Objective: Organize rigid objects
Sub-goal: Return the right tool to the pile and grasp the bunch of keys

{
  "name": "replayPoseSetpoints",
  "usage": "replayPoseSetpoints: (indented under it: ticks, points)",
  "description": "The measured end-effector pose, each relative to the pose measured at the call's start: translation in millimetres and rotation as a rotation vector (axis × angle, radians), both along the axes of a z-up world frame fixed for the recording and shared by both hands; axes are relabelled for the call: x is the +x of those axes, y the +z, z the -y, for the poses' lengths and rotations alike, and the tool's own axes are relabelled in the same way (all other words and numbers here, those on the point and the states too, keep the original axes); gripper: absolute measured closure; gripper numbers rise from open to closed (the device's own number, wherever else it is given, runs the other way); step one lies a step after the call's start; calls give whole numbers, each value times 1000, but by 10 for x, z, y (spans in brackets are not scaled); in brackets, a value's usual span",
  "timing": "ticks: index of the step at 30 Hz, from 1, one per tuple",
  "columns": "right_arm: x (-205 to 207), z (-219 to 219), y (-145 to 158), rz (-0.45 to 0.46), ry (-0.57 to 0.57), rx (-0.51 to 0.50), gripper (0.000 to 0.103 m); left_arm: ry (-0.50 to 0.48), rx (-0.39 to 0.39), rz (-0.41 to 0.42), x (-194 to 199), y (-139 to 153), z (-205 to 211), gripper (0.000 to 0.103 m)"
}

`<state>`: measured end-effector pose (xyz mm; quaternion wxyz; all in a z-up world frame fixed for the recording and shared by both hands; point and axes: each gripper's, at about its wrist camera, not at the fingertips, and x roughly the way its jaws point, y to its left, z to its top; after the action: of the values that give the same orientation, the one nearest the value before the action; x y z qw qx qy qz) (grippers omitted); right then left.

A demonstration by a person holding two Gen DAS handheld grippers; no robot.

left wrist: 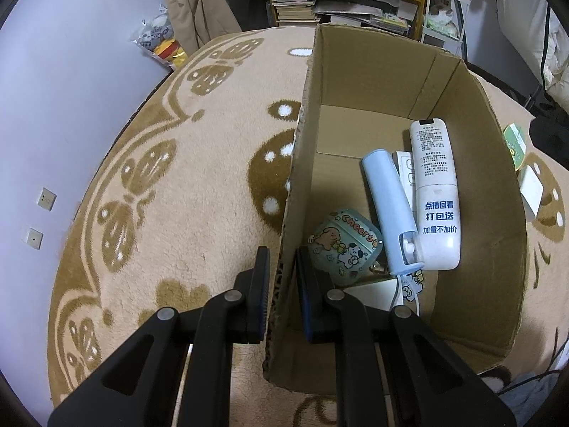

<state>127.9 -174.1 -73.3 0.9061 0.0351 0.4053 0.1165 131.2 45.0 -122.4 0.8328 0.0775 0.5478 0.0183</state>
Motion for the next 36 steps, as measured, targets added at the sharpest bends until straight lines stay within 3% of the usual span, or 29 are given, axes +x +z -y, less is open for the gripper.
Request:
replayPoseSetpoints:
  ticks: [3, 5, 7, 23, 28, 31, 36]
  points:
    - [85, 175, -91, -51, -40, 5, 34, -1, 3, 1, 5, -4, -8, 88]
    - [125, 274, -157, -75, -63, 22, 23, 1, -2, -1, 1, -3, 1, 88]
    - [171, 343, -252, -98, -83, 22, 21, 4, -13, -3, -1, -2, -4, 88]
    - [246, 765, -1087, -350, -218, 91, 21, -9, 23, 6, -1, -1, 13, 88]
    - [267, 835, -1248, -376, -228, 132, 23, -4, 12, 3, 0, 1, 5, 88]
    - [272, 865, -1294, -348, -251, 145, 32, 0, 3, 1, -1, 3, -7, 88]
    - [276, 913, -1381, -349, -237, 159, 31, -9, 29, 5, 0, 0, 5, 88]
